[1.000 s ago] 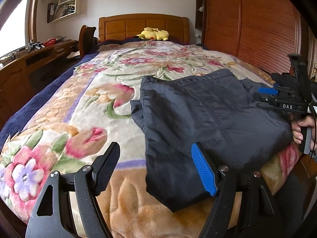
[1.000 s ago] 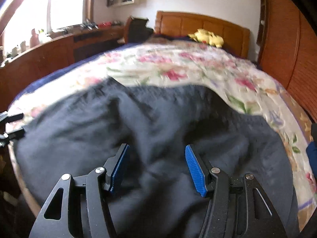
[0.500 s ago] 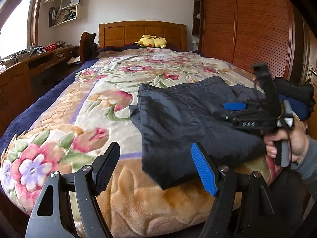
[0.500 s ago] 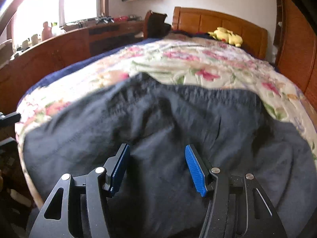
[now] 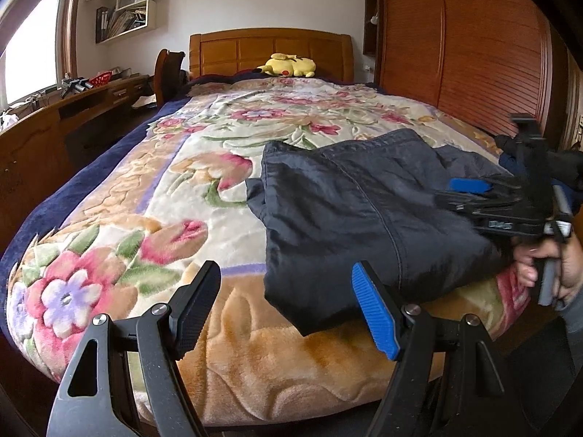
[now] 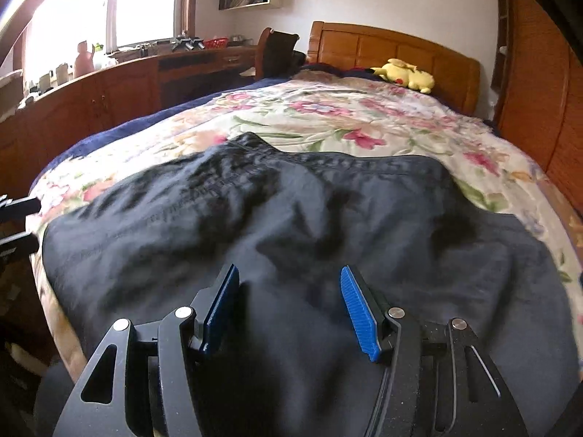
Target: Fold large clothes
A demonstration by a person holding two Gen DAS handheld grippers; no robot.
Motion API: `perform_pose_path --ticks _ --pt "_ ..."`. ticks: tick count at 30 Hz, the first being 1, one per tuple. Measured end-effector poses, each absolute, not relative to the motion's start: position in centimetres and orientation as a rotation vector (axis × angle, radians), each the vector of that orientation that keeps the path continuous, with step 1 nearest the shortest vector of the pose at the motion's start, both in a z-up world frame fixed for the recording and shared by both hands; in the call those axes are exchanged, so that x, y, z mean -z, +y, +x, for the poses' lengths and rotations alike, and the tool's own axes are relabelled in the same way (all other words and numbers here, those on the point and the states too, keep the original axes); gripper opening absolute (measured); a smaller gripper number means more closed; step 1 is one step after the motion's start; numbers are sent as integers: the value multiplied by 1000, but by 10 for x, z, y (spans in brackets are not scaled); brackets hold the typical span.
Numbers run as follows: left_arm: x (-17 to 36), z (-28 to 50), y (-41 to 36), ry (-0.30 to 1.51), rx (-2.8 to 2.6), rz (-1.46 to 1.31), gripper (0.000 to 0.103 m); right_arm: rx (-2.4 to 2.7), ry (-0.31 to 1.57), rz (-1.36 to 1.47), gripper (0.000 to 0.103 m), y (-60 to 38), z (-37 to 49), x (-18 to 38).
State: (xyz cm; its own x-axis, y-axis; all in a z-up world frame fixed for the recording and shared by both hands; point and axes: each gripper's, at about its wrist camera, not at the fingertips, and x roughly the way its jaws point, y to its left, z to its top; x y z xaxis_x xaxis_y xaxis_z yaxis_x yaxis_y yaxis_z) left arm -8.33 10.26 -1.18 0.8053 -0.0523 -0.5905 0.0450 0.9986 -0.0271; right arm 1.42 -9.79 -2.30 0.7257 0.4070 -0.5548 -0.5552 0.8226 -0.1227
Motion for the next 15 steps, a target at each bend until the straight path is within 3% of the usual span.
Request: perform_pose_path --ticks 11,15 --pt "23 -89 98 644 -2 -24 75 -521 558 -240 60 -160 -5 17" --pt "24 -94 99 640 -3 -21 62 -533 542 -235 60 -167 -17 7"
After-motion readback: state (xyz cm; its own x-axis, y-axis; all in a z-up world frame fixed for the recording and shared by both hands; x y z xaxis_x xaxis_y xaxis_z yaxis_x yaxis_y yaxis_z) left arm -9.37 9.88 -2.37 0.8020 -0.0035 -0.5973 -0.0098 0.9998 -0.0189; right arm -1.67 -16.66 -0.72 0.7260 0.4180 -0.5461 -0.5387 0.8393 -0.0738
